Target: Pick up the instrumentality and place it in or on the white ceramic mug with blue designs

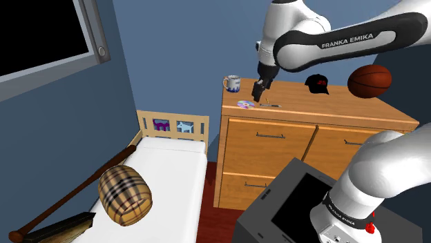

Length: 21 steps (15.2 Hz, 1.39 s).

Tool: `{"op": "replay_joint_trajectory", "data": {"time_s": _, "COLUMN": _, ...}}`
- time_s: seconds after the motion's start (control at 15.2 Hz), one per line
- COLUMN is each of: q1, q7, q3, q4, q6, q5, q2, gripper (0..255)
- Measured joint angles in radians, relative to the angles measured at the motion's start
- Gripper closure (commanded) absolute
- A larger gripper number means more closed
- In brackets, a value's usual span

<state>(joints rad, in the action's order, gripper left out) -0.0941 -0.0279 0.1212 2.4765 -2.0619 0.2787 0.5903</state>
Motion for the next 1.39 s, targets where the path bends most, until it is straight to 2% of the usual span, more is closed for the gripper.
{"op": "replay_joint_trajectory", "data": {"time_s": 0.33, "q1": -0.08, "q7": 0.128, "q3": 0.089, "q4": 0.002, "q6": -0.142, "q5": 0.203, "q2": -0.167, "gripper": 0}}
{"op": "replay_joint_trajectory", "data": {"time_s": 0.66, "q1": -0.174, "q7": 0.319, "q3": 0.171, "q4": -0.061, "q6": -0.212, "q5": 0.487, "q2": -0.379, "gripper": 0}}
{"op": "replay_joint_trajectory", "data": {"time_s": 0.86, "q1": -0.207, "q7": 0.449, "q3": 0.2, "q4": -0.116, "q6": -0.202, "q5": 0.681, "q2": -0.512, "gripper": 0}}
{"op": "replay_joint_trajectory", "data": {"time_s": 1.12, "q1": -0.214, "q7": 0.586, "q3": 0.201, "q4": -0.222, "q6": -0.137, "q5": 0.917, "q2": -0.694, "gripper": 0}}
{"op": "replay_joint_trajectory", "data": {"time_s": 1.25, "q1": -0.208, "q7": 0.633, "q3": 0.187, "q4": -0.272, "q6": -0.101, "q5": 1.017, "q2": -0.774, "gripper": 0}}
{"op": "replay_joint_trajectory", "data": {"time_s": 1.39, "q1": -0.209, "q7": 0.654, "q3": 0.174, "q4": -0.296, "q6": -0.094, "q5": 1.068, "q2": -0.814, "gripper": 0}}
